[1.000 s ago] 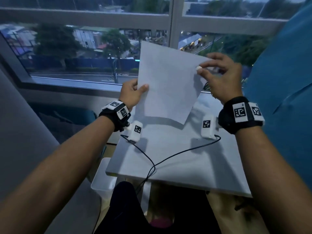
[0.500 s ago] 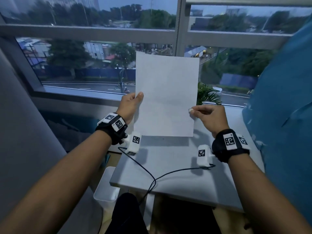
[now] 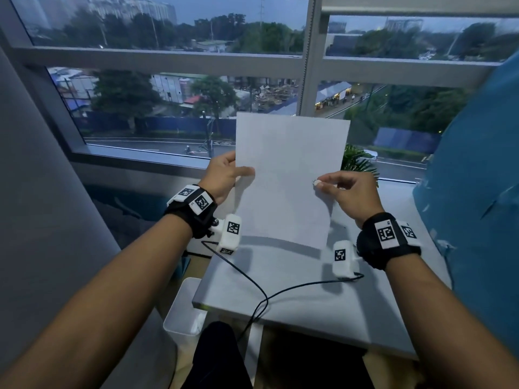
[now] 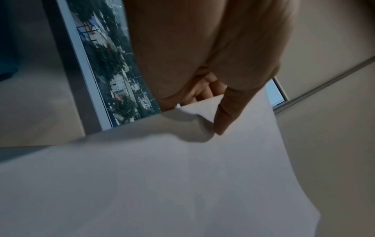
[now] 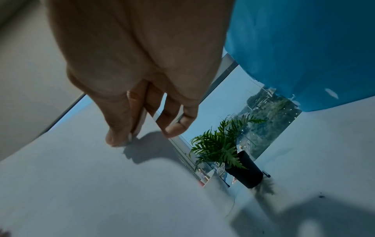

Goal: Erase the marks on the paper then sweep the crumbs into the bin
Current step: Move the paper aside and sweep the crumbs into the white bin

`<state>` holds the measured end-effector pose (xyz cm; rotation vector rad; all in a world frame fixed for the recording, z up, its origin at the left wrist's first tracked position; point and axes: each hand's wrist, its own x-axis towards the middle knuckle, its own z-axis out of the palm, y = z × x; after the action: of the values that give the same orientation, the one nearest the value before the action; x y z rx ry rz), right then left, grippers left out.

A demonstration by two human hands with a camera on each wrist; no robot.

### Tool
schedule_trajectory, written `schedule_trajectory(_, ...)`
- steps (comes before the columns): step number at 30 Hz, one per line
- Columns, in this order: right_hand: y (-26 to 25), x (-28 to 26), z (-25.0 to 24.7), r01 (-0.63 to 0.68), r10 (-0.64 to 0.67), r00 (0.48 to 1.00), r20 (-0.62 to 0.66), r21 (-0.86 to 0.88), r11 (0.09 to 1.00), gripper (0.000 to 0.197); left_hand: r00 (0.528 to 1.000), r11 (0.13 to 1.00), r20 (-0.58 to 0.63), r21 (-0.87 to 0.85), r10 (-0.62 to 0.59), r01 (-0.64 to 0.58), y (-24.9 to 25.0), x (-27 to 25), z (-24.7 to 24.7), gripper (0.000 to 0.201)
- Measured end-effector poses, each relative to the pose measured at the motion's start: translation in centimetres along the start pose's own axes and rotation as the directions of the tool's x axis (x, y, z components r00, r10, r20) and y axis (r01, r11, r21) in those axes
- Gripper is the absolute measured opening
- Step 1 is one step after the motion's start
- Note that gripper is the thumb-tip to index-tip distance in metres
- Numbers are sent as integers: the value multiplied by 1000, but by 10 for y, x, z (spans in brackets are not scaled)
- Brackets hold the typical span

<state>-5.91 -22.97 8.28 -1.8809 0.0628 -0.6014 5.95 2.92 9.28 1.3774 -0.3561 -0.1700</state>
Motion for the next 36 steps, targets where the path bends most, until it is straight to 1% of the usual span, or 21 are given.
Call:
schedule_trajectory(2, 1, -1, 2, 16, -16, 1000, 13, -22, 1000, 10, 996, 998, -80, 43, 48, -45, 7, -1, 5, 19)
schedule_trajectory(3, 1, -1, 3, 19, -19, 1000, 13, -23, 1000, 10, 988, 995, -131, 76, 80, -70, 10, -1, 7, 12)
schedule_trajectory(4, 1, -2, 4, 21, -21, 1000, 9, -20, 1000, 10, 978, 989, -184, 128, 102, -79, 12, -1, 8, 31)
schedule_trajectory(5, 0, -2, 5, 23, -23, 1000, 4, -18, 1000, 10, 969, 982, -220, 175, 114, -76, 14, -1, 10, 43)
schedule_trajectory(6, 0, -2, 6, 28, -28, 1000, -3, -14, 1000, 10, 966, 982, -232, 170, 116, -77, 15, 0, 12, 42)
schedule_trajectory(8, -1, -2, 7, 38, -38, 999, -26, -5, 999, 9, 983, 993, -159, 85, 91, -78, 17, -1, 14, 29)
schedule_trajectory(10, -2, 0, 7, 40, -40, 998, -55, 15, 999, 10, 996, 998, -65, 28, 63, -62, 16, -6, 14, 25)
schedule_trajectory(11, -3, 1, 6, 38, -36, 997, -66, 32, 999, 10, 998, 997, -26, 42, 63, -62, 15, -8, 12, 27)
schedule_trajectory(12, -3, 2, 5, 37, -34, 997, -72, 46, 998, 10, 998, 995, -16, 83, 65, -63, 12, -9, 11, 33)
schedule_trajectory(13, -3, 3, 4, 37, -34, 997, -71, 54, 998, 9, 997, 988, -25, 139, 76, -71, 10, -11, 11, 34)
schedule_trajectory(15, -2, 4, 2, 30, -27, 998, -56, 65, 997, 8, 988, 970, -110, 229, 111, -83, 7, -12, 12, 21)
schedule_trajectory(17, -2, 4, 1, 27, -24, 999, -46, 74, 997, 8, 972, 962, -196, 264, 131, -76, 4, -9, 12, 45)
schedule_trajectory(18, -2, 4, 1, 25, -21, 999, -49, 76, 997, 9, 972, 969, -202, 237, 123, -74, 7, -9, 15, 46)
schedule_trajectory(20, -2, 3, 0, 27, -22, 998, -60, 83, 996, 9, 979, 980, -180, 187, 97, -63, 13, -13, 19, 36)
schedule_trajectory(21, -1, 2, -2, 28, -23, 998, -62, 84, 996, 9, 984, 980, -155, 189, 88, -58, 15, -16, 20, 32)
schedule_trajectory(24, 3, -1, -11, 17, -14, 997, -79, 32, 999, 12, 991, 959, -64, 265, 118, -97, 10, -18, 17, 8)
schedule_trajectory(25, 7, -1, -15, 2, -2, 997, -80, -1, 1000, 14, 993, 956, -54, 278, 109, -90, 7, -19, 15, 11)
schedule_trajectory(28, 19, -6, -24, -68, 64, 996, -56, -79, 995, 12, 996, 953, -68, 300, 57, -34, -9, -28, 16, 37)
schedule_trajectory(31, 33, -14, -27, -146, 139, 989, -50, -175, 974, 14, 998, 925, -47, 380, 41, -20, -30, -36, 22, 58)
schedule_trajectory(33, 38, -19, -26, -172, 166, 985, -46, -200, 965, 13, 997, 901, -67, 434, 48, -14, -42, -40, 23, 64)
schedule_trajectory(36, 48, -29, -27, -211, 209, 978, -29, -169, 963, 7, 996, 892, -75, 451, 53, -14, -62, -41, 21, 57)
